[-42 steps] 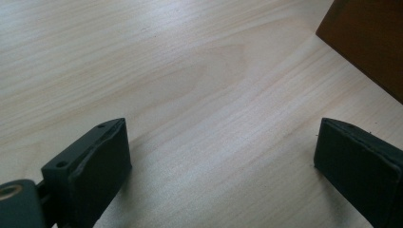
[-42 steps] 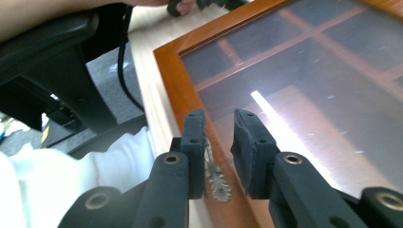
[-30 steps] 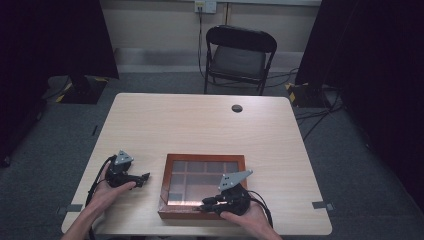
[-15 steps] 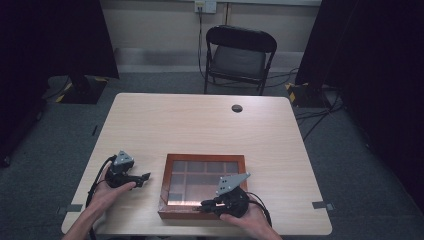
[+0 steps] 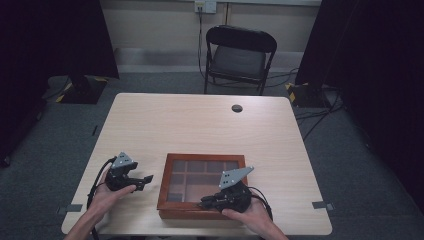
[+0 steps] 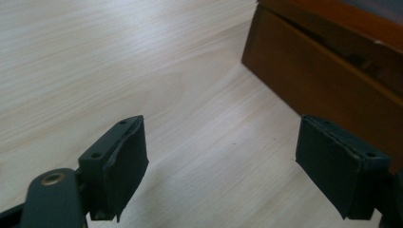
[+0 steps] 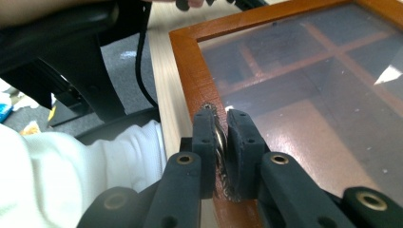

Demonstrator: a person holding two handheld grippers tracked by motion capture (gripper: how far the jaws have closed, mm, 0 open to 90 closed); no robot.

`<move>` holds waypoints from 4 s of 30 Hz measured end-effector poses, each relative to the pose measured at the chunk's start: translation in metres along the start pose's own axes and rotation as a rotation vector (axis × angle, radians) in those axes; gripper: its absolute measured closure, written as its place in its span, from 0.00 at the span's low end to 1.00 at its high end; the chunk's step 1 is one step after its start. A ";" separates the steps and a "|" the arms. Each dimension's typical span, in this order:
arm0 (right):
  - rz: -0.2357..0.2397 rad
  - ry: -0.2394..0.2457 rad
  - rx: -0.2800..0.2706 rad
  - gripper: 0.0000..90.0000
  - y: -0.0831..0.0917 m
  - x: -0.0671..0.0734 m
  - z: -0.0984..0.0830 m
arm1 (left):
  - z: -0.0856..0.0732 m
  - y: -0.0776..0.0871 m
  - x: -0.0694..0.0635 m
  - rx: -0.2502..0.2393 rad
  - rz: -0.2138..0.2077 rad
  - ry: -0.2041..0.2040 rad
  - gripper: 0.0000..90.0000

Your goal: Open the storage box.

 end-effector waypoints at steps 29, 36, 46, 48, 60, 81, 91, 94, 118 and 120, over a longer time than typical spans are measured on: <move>0.017 -0.007 0.013 0.92 0.017 -0.007 0.028 | 0.017 -0.006 -0.046 -0.051 -0.164 -0.119 0.17; 0.014 -0.007 0.008 0.92 0.022 -0.008 0.037 | 0.020 -0.004 -0.051 -0.099 -0.196 -0.140 0.20; 0.030 -0.023 0.006 0.92 0.026 -0.013 0.043 | 0.026 -0.005 -0.059 -0.137 -0.219 -0.182 0.22; 0.040 -0.024 0.005 0.90 0.025 -0.014 0.042 | 0.027 -0.007 -0.061 -0.128 -0.220 -0.199 0.32; -0.039 -0.072 -0.057 0.56 0.041 -0.024 0.043 | 0.030 -0.004 -0.059 -0.167 -0.189 -0.192 0.28; -0.153 -0.161 -0.175 0.22 0.071 -0.043 0.014 | 0.051 0.002 -0.065 -0.234 -0.195 -0.200 0.29; -0.199 -0.137 -0.189 0.18 0.078 -0.049 0.015 | 0.063 0.003 -0.063 -0.264 -0.210 -0.173 0.32; -0.212 -0.134 -0.191 0.18 0.082 -0.050 0.015 | 0.063 0.003 -0.064 -0.267 -0.211 -0.174 0.35; -0.274 -0.156 -0.239 0.41 0.084 -0.078 0.013 | 0.079 0.003 -0.058 -0.295 -0.222 -0.156 0.45; -0.276 -0.154 -0.255 0.44 0.085 -0.081 0.014 | 0.080 0.002 -0.057 -0.302 -0.226 -0.147 0.46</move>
Point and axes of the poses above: each handheld gripper's, and its own axes: y roughly backward along the jaws, z roughly out of its top, x roughly to its left, the point moved 3 cm from there along -y, roughly forward along the jaws, and after that the axes turned 9 degrees about -z, right-handed, at the moved point
